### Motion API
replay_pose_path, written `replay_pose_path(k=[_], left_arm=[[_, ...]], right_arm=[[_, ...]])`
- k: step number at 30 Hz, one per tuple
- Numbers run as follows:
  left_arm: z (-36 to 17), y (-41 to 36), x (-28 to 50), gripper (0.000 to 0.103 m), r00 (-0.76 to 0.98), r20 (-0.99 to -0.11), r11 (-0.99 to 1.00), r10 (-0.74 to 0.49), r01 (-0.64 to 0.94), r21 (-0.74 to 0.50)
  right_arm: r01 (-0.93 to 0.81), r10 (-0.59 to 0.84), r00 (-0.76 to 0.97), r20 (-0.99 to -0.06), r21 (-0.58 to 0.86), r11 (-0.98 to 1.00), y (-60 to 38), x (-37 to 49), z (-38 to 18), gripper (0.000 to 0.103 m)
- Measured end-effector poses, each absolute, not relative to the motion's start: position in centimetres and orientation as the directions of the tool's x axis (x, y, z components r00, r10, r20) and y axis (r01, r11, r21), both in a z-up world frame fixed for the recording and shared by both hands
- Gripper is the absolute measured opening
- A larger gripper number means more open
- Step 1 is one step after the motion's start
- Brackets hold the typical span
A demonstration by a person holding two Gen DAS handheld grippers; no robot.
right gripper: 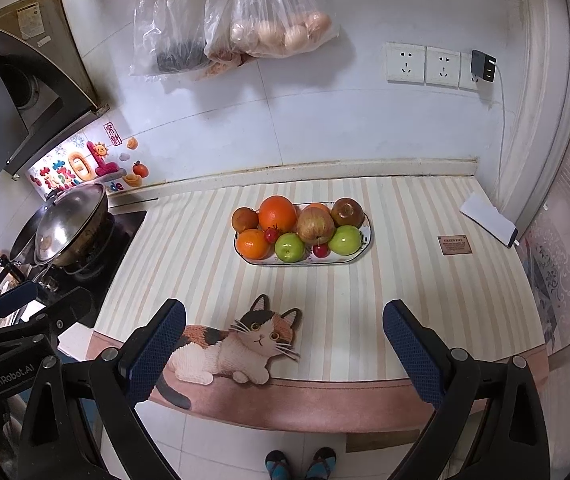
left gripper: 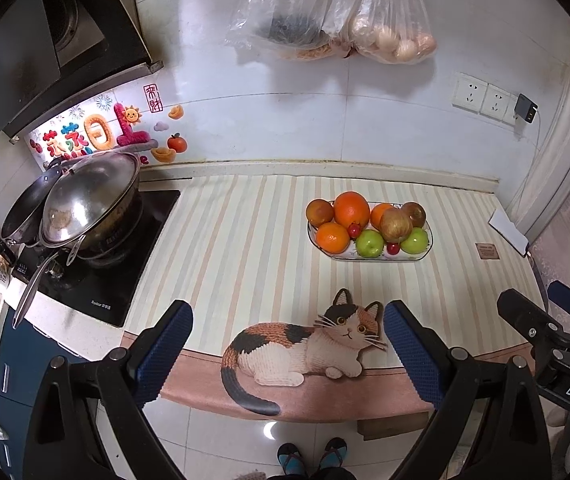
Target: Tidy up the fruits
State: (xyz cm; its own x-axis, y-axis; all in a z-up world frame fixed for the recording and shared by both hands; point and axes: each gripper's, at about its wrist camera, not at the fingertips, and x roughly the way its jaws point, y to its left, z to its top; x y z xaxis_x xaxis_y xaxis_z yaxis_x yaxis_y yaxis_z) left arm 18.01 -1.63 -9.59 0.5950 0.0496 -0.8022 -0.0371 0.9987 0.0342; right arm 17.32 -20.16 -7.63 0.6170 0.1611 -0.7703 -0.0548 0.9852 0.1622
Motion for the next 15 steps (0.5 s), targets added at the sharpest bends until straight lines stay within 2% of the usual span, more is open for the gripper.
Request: replay_pose_path(k=[15], left_arm=[[-9.45, -1.52, 17.86, 0.098, 0.598, -0.800, 0.999, 0.049, -0.040, 0.031]], right_arm=[[-0.048, 0.155, 0.632, -0.759, 0.161, 0.986, -20.39, 16.60, -7.23, 0.101]])
